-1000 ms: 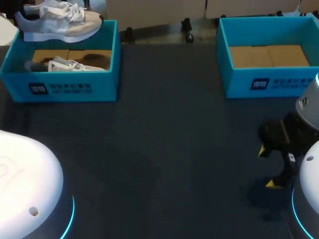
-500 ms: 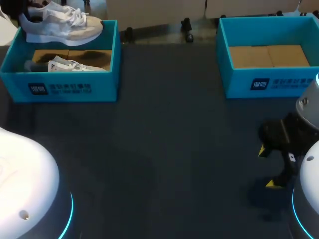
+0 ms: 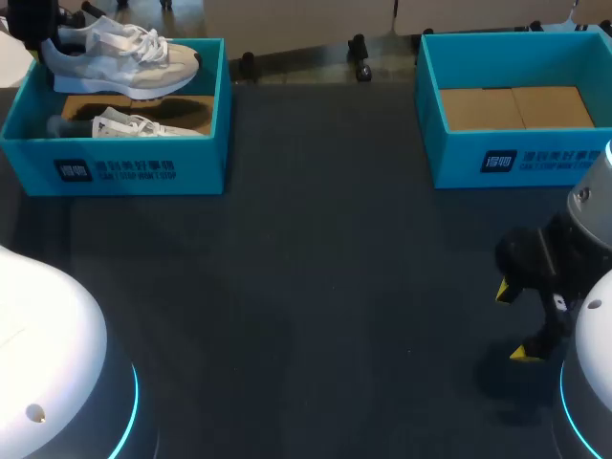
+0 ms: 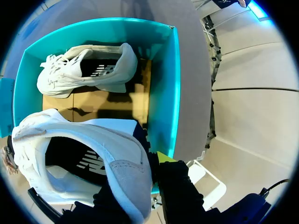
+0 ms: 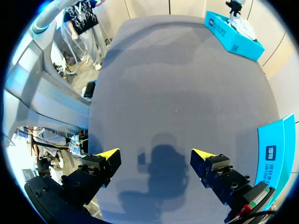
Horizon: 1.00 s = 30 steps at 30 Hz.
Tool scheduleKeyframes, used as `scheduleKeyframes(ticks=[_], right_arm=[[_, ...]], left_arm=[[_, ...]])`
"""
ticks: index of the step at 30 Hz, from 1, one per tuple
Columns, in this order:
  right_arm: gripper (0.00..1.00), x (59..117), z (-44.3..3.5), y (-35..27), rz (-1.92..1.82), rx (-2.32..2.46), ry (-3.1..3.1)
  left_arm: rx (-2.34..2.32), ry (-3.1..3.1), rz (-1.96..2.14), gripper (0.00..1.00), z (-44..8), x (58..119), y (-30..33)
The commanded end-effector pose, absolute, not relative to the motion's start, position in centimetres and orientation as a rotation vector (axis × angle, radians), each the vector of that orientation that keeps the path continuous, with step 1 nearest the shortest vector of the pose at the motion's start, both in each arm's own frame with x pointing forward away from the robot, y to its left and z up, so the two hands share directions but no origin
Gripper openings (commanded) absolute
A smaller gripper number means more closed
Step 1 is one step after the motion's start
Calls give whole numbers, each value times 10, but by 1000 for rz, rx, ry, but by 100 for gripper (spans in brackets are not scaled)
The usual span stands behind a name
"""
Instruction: Take the shoe out of the shoebox, open the shoe tongue, remove and reinsert the insole, then place the shoe into the shoebox
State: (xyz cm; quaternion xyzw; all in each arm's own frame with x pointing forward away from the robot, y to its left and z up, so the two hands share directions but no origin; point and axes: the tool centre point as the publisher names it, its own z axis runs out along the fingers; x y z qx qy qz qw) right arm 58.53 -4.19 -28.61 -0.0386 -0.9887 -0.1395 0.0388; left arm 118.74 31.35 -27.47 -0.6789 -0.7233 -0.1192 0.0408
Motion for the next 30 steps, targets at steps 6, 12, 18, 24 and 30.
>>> scheduleKeyframes(ticks=[6,12,18,24,30], right_arm=[[100,585,-287,-42,-427,-117,-3033],[100,585,-287,-42,-427,-117,-3033],[100,585,-287,-42,-427,-117,-3033],[100,585,-287,-42,-427,-117,-3033],[100,585,-287,-42,-427,-117,-3033]], left_arm=[[-2091,-2203,-360,0,-279,1189,316],[-2078,-2207,-325,0,-282,1185,317],[-2070,-2202,-315,0,-289,1180,316],[-2065,-2192,-308,0,-296,1175,314],[-2052,-2197,-334,0,-302,1173,308]])
